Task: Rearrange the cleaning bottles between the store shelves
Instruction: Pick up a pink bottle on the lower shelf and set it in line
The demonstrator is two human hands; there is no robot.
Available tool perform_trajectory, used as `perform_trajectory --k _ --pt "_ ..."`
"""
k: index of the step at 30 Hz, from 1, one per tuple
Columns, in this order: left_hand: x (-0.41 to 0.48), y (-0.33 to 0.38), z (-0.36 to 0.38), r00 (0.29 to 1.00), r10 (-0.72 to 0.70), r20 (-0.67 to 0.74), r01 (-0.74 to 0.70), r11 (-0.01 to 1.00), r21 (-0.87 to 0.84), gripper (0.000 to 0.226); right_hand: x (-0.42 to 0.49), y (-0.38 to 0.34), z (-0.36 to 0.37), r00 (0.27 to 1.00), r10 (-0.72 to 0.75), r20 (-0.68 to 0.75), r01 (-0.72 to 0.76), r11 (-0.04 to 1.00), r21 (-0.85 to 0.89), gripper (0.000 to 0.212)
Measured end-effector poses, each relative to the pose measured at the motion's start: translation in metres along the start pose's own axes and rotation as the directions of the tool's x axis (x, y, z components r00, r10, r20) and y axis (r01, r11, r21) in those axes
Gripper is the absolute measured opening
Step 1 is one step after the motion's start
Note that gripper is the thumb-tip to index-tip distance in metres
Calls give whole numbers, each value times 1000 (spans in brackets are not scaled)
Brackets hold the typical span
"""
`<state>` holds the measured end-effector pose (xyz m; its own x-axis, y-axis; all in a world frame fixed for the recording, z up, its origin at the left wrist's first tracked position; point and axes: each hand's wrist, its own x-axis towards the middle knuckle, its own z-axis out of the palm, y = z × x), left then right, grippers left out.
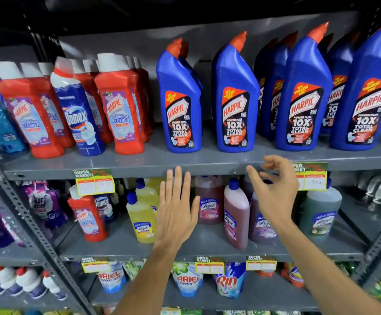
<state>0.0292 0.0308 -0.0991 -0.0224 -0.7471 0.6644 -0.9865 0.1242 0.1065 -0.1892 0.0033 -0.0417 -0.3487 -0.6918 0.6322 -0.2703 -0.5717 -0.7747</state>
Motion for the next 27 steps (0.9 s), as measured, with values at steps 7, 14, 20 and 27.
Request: perform_trajectory --k 7,14,20,27 --pt "-69 -22 79 948 -62 313 57 998 26 68 -68 88 7 912 368 181 -313 909 -273 62" --pt "-121 -58 159 789 -87 609 98 995 15 79 -111 161 31 773 594 222 -469 771 -431 89" --pt "-144 -85 193 772 -135 621 187 982 -19 81 -118 192 44 762 631 148 -489 710 -507 82" --pt "-145 -88 197 756 -122 643 189 981 -37 81 -119 199 46 709 666 233 -435 673 -598 71"
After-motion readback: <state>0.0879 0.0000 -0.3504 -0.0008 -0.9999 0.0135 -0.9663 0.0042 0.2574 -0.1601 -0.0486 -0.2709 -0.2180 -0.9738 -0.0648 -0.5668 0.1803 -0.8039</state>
